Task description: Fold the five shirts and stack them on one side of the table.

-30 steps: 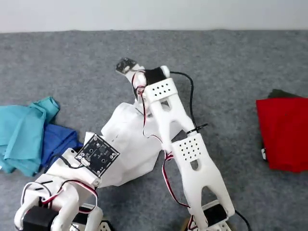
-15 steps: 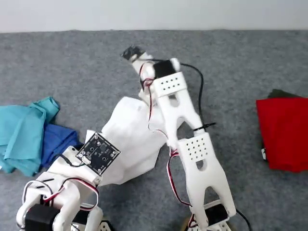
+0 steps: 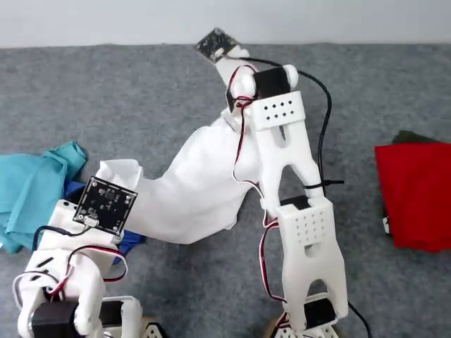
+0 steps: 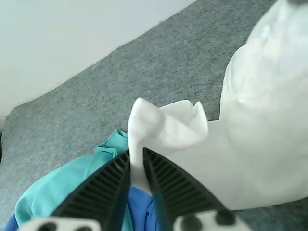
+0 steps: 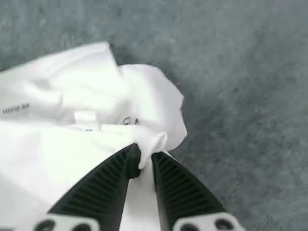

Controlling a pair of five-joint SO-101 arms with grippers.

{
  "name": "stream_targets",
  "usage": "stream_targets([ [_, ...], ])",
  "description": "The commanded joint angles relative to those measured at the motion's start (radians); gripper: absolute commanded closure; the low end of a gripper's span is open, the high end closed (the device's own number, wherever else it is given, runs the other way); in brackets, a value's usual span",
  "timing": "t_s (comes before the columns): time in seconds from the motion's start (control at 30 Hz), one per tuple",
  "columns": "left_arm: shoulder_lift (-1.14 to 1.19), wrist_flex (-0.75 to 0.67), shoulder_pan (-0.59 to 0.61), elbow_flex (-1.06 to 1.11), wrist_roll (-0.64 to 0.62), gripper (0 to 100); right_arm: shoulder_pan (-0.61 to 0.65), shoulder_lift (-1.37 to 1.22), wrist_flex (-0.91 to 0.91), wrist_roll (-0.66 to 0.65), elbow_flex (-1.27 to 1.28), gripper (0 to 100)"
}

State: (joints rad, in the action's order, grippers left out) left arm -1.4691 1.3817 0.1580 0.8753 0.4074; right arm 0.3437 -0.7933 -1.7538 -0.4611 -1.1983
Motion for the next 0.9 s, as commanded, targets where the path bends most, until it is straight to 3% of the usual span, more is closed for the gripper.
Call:
stream_targets([
  [0.0,-0.006,-0.029,0.006,-0.035,0.012,99,-0.016,0.15,-0.044,-0.012,0.192,98.8],
  [0.17,-0.006,-0.057,0.008,-0.031,0.064,99,-0.015,0.309,-0.044,-0.012,0.505,98.1],
  [0.33,-0.006,-0.057,0.008,-0.027,0.064,99,-0.016,0.461,-0.044,-0.009,0.7,84.6],
  [0.87,-0.006,-0.054,0.006,0.018,0.063,99,-0.004,0.453,0.001,-0.006,0.733,81.2],
])
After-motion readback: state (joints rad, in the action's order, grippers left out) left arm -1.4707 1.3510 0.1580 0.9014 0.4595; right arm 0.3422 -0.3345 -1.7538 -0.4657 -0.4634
